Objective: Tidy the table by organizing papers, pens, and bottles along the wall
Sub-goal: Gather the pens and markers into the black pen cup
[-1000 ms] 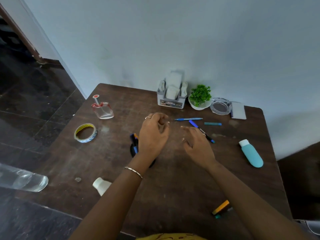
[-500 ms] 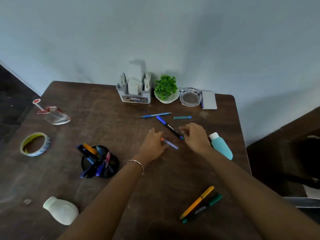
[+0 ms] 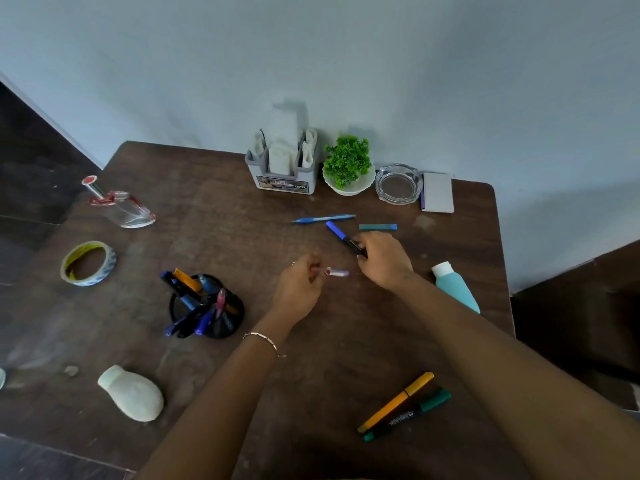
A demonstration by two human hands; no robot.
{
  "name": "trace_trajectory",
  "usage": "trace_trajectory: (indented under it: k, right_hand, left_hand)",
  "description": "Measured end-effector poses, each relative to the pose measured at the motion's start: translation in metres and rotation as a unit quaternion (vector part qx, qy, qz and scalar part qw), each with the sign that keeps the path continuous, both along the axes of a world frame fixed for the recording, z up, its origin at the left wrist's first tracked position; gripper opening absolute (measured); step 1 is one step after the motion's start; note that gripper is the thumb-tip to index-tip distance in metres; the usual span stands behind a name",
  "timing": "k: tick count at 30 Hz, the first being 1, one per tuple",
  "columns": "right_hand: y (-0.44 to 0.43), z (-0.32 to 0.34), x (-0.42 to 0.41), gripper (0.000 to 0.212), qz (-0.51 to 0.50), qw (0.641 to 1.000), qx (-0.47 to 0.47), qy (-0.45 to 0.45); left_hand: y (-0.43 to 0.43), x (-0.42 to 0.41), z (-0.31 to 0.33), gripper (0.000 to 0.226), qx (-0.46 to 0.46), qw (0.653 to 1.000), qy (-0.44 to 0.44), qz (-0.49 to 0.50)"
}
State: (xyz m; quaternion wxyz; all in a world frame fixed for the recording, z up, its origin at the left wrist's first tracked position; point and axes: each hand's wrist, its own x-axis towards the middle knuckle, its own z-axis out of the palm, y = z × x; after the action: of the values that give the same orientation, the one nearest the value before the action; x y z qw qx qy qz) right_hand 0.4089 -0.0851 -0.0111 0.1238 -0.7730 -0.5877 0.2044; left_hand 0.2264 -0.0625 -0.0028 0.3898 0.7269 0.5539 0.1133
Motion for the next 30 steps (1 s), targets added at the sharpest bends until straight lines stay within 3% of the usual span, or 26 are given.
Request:
trace_trajectory:
  k: [3, 6, 9, 12, 17, 19, 27, 30]
  right_hand:
    - [-0.006, 0.01, -0.004, 0.044, -0.068, 0.993, 0.016, 0.092]
    - [-0.015, 0.025, -0.018, 0.067, -0.114, 0.969, 0.037, 0.216]
    - [-0.027, 0.047, -0.041, 0.091, -0.109, 0.93, 0.092, 0.338]
    - [-0.035, 0.072, -0.07, 0.092, -0.084, 0.9, 0.124, 0.41]
    - [-0.03, 0.104, -0.124, 0.034, -0.003, 0.898, 0.114, 0.426]
    - [-0.026, 0.11, -0.145, 0.023, 0.016, 0.899, 0.114, 0.423]
    - [-0.008, 0.107, -0.198, 0.027, 0.021, 0.926, 0.122, 0.357]
    - [-0.006, 0.106, -0.207, 0.025, 0.019, 0.938, 0.122, 0.323]
  left_hand:
    - [-0.007, -0.014, 0.015, 0.015, -0.041, 0.994, -0.073, 0.077]
    - [-0.018, -0.029, 0.039, 0.013, -0.05, 0.981, -0.147, 0.113]
    - [-0.026, -0.047, 0.063, 0.01, -0.051, 0.969, -0.212, 0.119]
    - [-0.024, -0.072, 0.084, 0.01, -0.019, 0.958, -0.26, 0.123]
    - [-0.01, -0.137, 0.107, 0.01, 0.004, 0.925, -0.321, 0.204]
    - [-0.003, -0.166, 0.106, 0.016, 0.006, 0.92, -0.316, 0.232]
    - [0.006, -0.232, 0.081, 0.04, -0.015, 0.955, -0.21, 0.211]
    - [0.005, -0.237, 0.079, 0.026, -0.008, 0.964, -0.189, 0.185]
